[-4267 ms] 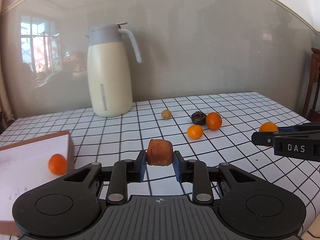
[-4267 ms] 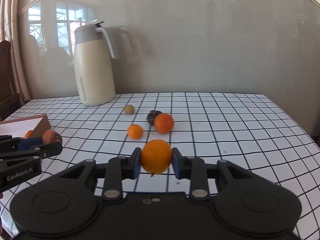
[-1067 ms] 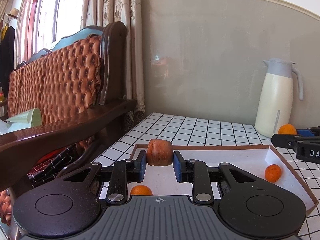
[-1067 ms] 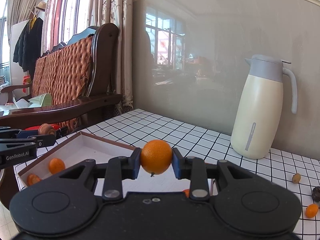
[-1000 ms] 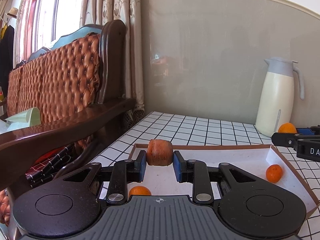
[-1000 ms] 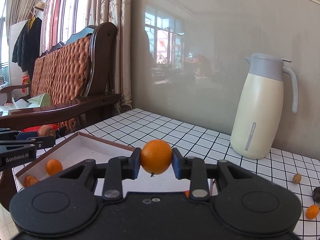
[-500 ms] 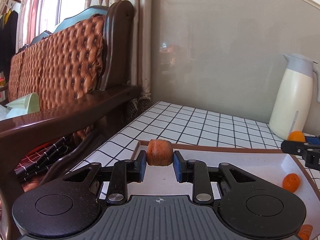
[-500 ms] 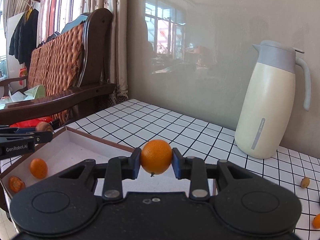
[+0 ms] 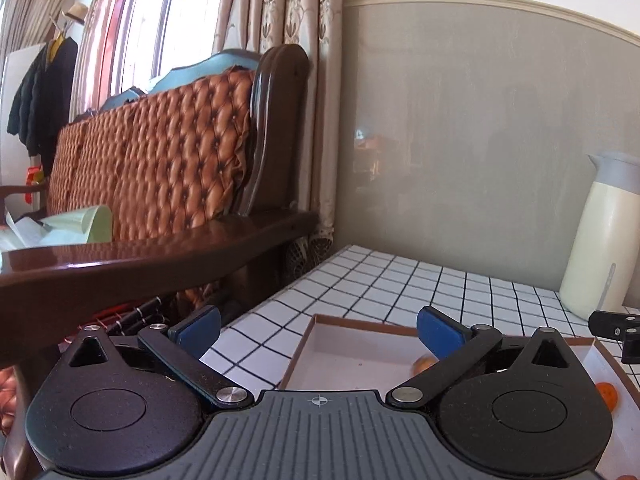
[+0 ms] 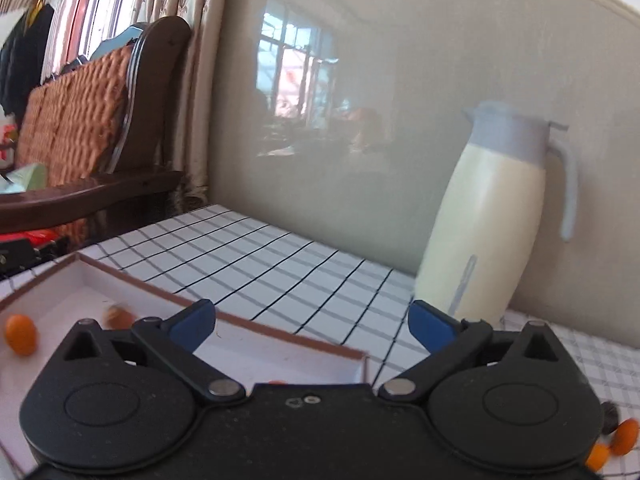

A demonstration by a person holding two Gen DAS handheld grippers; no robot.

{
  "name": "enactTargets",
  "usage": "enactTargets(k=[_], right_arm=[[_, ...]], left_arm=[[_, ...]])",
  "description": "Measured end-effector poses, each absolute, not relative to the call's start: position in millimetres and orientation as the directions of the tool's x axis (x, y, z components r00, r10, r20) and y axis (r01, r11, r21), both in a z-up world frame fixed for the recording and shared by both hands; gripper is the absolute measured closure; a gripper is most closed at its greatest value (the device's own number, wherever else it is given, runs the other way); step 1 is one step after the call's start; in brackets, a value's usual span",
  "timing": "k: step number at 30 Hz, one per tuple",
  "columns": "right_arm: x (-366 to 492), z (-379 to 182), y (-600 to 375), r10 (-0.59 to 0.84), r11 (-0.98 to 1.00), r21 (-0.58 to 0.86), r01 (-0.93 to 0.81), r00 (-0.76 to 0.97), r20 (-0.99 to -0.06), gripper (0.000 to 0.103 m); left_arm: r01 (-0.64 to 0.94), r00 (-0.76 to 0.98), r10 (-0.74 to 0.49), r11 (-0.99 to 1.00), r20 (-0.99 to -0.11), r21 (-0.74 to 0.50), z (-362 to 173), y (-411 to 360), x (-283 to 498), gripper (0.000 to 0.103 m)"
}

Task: Organize fruits
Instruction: 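Move both open grippers back toward the remaining oranges on the table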

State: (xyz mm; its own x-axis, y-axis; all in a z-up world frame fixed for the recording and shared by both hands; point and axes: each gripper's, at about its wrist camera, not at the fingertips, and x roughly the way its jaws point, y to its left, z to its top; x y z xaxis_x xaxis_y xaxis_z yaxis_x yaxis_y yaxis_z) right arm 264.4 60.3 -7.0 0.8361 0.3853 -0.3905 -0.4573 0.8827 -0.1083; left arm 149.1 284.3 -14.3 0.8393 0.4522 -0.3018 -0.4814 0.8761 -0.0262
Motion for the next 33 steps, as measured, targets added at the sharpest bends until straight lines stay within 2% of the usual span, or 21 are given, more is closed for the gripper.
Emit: enactTargets(k=[12, 20, 28, 33], right_arm=[[238.8, -2.1, 60.0, 0.413, 0.864, -0.133, -0.485, 0.835, -0.364, 0.006], [218.0, 3.2, 40.1, 0.417, 0.863, -0.149, -0.482, 0.848, -0.328, 0.006], [197.8, -2.7, 19.8, 0.412, 0.857, -0.179, -0.482, 0.852, -0.324, 0.006], [178.6, -1.9, 0.0, 0.399, 0.862, -0.189, -0.469, 0.861, -0.315, 0.006]], left_arm=[[-0.448, 0.854, 0.429, 0.894, -0.293, 0.002, -10.8, 259.1, 130.1, 0.0], [-0.416, 0.876, 0.411, 0.909, -0.253, 0.038, -4.7, 229.6, 106.1, 0.0], [-0.41, 0.872, 0.405, 0.911, -0.273, 0.04, -13.2, 205.1, 74.9, 0.0], [-0.406, 0.879, 0.404, 0.913, -0.252, 0.043, -9.6, 189.6, 61.2, 0.0]])
